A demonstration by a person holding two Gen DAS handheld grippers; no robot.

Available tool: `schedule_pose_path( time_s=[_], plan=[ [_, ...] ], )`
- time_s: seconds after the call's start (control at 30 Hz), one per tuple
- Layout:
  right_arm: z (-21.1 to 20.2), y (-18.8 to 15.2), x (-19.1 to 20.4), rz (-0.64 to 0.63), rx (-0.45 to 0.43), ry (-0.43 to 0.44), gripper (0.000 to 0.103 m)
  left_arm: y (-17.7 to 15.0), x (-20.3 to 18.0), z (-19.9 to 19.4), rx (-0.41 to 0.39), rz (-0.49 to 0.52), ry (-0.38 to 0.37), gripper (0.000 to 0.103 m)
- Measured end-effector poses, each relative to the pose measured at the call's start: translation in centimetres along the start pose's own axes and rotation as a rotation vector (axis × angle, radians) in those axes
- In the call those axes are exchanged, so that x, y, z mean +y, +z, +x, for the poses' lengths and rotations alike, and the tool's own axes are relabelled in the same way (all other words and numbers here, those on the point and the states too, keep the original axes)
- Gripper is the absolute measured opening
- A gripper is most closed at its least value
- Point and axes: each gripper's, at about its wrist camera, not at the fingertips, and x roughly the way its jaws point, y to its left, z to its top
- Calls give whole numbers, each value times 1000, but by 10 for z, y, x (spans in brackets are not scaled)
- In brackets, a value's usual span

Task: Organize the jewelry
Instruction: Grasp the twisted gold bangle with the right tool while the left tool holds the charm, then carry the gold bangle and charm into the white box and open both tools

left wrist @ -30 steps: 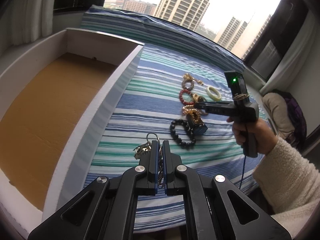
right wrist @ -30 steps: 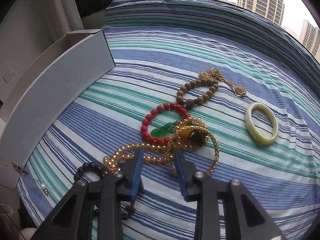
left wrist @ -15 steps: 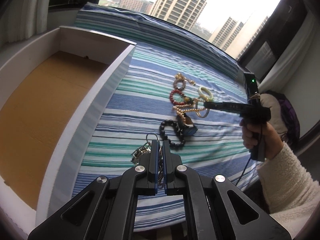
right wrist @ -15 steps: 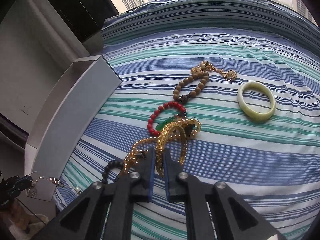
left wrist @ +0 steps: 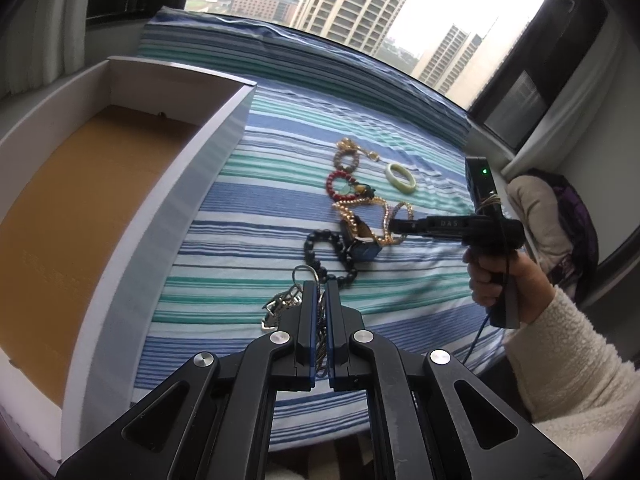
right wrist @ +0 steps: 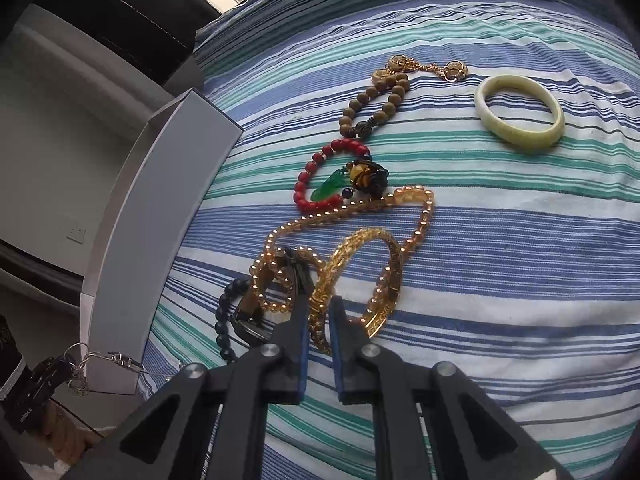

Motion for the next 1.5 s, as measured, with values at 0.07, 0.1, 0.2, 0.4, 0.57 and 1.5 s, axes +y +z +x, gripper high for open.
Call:
schedule_pose_path(
  time_s=[0.07,0.1,0.2,0.4,0.57,1.5],
  plan=[
    [-6,-1,2,-5,-27,-16,7,2,1,-1,0,-13,-9,1],
    [-12,-2,3,2,-44,-6,7,3,3,-2,1,-26,-26,1],
    [-37,-1,18,-21,-100,6,6,11,7,-10,4,-80,-93,1],
    [-85,0,91,-170,-164,51,6,30,10,-57,-74,-125,-143,1],
    [-93,6,179,-327,-181,161,6,44,24,-118,-208,-138,-52,1],
    [99,2,403,-736,80,4,35,-25,173,-103,-197,-375,513,68]
  ],
)
